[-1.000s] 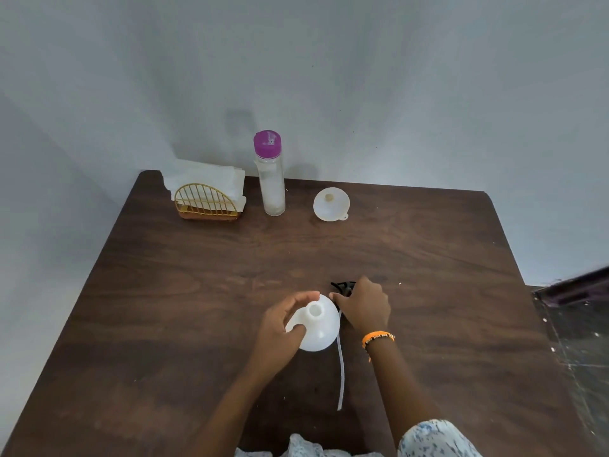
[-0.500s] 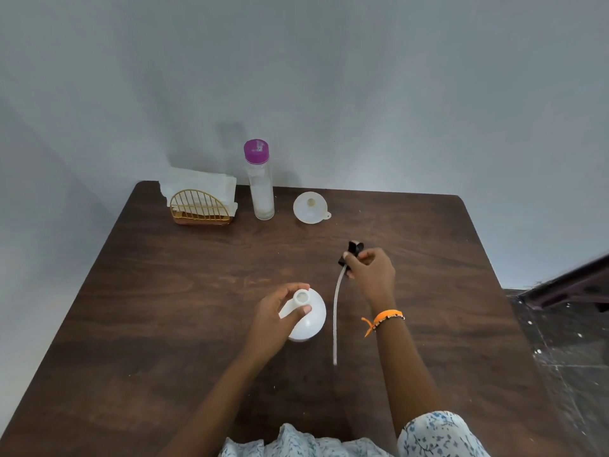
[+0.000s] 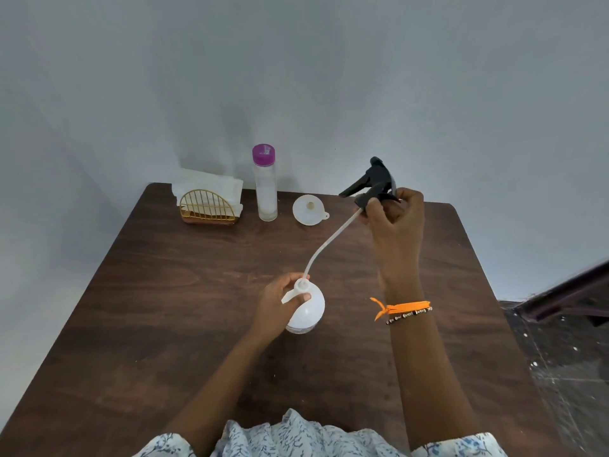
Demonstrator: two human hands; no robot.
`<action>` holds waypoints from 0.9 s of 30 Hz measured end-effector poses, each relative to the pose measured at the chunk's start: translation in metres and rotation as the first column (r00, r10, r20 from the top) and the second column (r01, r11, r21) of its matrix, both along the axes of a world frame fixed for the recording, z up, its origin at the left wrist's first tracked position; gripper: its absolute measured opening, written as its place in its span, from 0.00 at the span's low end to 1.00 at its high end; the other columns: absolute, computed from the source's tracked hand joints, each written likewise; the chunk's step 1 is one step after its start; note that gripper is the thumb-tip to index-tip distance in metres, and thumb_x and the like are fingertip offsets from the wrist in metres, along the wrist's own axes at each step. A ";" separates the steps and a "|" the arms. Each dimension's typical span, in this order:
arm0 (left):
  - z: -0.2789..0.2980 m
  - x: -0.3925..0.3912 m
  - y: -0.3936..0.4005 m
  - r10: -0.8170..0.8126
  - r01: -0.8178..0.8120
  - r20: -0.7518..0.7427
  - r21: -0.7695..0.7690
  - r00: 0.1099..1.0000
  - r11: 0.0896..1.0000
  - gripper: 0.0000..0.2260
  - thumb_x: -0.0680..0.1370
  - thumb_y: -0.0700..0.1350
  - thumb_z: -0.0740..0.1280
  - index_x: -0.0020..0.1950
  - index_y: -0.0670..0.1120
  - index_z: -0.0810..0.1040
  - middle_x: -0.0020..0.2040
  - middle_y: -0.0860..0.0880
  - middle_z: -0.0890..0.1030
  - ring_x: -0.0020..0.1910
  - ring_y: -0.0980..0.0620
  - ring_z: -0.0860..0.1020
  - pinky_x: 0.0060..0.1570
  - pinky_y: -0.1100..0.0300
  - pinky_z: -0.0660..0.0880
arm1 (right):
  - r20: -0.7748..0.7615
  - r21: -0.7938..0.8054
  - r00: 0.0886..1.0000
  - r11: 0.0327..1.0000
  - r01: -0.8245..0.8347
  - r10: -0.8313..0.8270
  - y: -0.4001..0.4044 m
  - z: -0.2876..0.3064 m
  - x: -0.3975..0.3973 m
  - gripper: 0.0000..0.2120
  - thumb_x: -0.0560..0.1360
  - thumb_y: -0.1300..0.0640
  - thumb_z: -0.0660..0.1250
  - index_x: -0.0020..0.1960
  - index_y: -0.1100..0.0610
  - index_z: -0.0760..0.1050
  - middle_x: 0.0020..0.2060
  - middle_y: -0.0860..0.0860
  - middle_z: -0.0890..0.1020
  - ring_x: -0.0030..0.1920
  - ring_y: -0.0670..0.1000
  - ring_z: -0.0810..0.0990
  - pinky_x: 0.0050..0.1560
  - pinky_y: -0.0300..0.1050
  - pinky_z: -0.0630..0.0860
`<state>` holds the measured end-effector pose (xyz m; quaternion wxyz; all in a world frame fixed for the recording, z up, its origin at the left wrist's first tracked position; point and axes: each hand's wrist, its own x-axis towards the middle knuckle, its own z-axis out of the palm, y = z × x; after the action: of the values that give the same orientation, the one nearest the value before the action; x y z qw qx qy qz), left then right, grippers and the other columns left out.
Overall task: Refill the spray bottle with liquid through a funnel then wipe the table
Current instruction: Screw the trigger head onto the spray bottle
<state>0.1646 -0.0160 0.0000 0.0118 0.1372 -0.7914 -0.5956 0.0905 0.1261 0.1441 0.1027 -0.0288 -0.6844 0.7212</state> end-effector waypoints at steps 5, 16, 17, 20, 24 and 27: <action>-0.001 0.001 0.000 -0.006 0.006 -0.002 0.005 1.000 1.000 0.13 0.72 0.43 0.71 0.55 0.50 0.78 0.56 0.52 0.81 0.55 0.50 0.77 0.53 0.55 0.77 | -0.066 0.061 0.997 0.997 -0.038 0.042 -0.007 0.001 0.007 0.12 0.71 0.61 0.66 0.52 0.56 0.67 0.44 0.57 0.83 0.42 0.49 0.83 0.42 0.37 0.77; -0.005 -0.003 -0.003 -0.026 0.026 -0.006 -0.020 1.000 0.999 0.14 0.71 0.46 0.71 0.57 0.50 0.77 0.56 0.52 0.79 0.55 0.50 0.77 0.50 0.63 0.75 | -0.036 0.178 0.970 0.957 -0.231 0.241 -0.009 -0.019 0.010 0.13 0.72 0.64 0.68 0.49 0.53 0.67 0.41 0.48 0.81 0.38 0.40 0.82 0.39 0.31 0.74; -0.006 -0.003 -0.004 -0.027 0.027 -0.005 -0.025 1.000 0.999 0.15 0.71 0.46 0.71 0.57 0.50 0.77 0.56 0.52 0.79 0.55 0.50 0.77 0.51 0.60 0.76 | -0.012 0.187 0.965 0.949 -0.256 0.263 -0.009 -0.025 0.011 0.13 0.71 0.64 0.68 0.49 0.53 0.67 0.42 0.48 0.82 0.39 0.41 0.82 0.40 0.32 0.75; -0.009 -0.003 -0.005 -0.024 0.024 -0.006 -0.030 1.000 0.999 0.16 0.69 0.49 0.72 0.56 0.52 0.77 0.56 0.53 0.80 0.55 0.50 0.77 0.53 0.55 0.77 | 0.066 0.217 0.944 0.918 -0.331 0.325 -0.009 -0.043 0.016 0.14 0.71 0.63 0.69 0.50 0.53 0.66 0.45 0.49 0.82 0.41 0.41 0.82 0.43 0.32 0.76; -0.008 -0.003 -0.003 -0.004 0.004 0.001 -0.037 1.000 0.999 0.15 0.70 0.48 0.73 0.55 0.55 0.76 0.56 0.54 0.79 0.55 0.51 0.77 0.53 0.55 0.77 | 0.162 0.280 0.909 0.866 -0.415 0.383 -0.010 -0.063 0.020 0.16 0.71 0.64 0.70 0.52 0.55 0.65 0.47 0.50 0.81 0.45 0.43 0.80 0.45 0.29 0.75; -0.011 -0.001 -0.002 -0.007 0.006 0.019 0.015 1.000 1.000 0.16 0.70 0.45 0.73 0.57 0.49 0.77 0.57 0.49 0.80 0.57 0.49 0.77 0.57 0.53 0.76 | 0.202 0.285 0.893 0.848 -0.446 0.402 -0.014 -0.076 0.028 0.17 0.71 0.64 0.71 0.53 0.57 0.66 0.47 0.51 0.80 0.46 0.46 0.80 0.44 0.26 0.74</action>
<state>0.1633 -0.0182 -0.0106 0.0013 0.1405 -0.7876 -0.6000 0.1181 0.1117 0.0677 -0.1023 0.0920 -0.7879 0.6002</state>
